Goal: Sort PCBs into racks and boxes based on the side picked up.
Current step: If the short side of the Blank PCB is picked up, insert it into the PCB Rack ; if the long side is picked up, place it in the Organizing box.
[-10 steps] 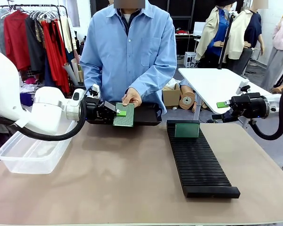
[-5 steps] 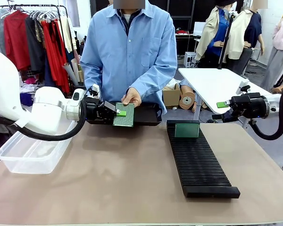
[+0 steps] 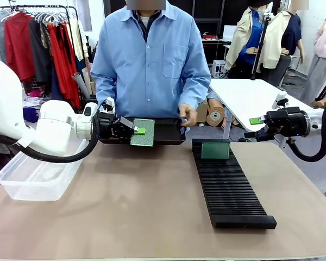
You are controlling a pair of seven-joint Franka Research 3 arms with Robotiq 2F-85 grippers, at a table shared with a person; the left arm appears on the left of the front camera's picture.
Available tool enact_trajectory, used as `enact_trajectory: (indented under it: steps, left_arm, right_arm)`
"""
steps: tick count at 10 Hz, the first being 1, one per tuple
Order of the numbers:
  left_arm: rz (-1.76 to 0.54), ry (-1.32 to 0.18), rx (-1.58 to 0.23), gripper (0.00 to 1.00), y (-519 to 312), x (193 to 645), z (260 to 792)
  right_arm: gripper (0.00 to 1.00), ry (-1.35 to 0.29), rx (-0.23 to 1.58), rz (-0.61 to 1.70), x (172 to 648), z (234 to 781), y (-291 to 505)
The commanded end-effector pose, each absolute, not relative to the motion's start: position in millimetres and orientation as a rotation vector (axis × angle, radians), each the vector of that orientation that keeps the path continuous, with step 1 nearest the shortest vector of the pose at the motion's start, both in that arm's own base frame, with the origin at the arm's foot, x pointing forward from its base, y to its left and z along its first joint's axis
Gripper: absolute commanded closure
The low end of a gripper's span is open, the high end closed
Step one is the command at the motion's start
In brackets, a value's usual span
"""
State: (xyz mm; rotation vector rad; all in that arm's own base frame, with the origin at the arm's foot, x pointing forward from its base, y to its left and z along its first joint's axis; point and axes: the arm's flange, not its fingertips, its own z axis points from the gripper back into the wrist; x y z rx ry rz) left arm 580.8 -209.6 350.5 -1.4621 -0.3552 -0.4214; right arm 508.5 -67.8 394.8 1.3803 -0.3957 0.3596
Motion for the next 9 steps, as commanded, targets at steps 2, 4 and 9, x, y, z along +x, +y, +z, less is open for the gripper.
enact_trajectory:
  steps: [2, 4, 9]
  left_arm:
    - [-0.424, -0.358, -1.464, 1.0, -209.5, 580.9, 351.1]
    - [-0.424, -0.358, -1.464, 1.0, -209.5, 580.9, 351.1]
    - [-0.424, -0.358, -1.464, 1.0, -209.5, 580.9, 351.1]
  right_arm:
    - [0.0, -0.406, 1.373, 0.367, 508.2, 395.6, -68.0]
    - [0.0, -0.406, 1.373, 0.367, 508.2, 395.6, -68.0]
    - [0.0, -0.406, 1.373, 0.367, 508.2, 395.6, -68.0]
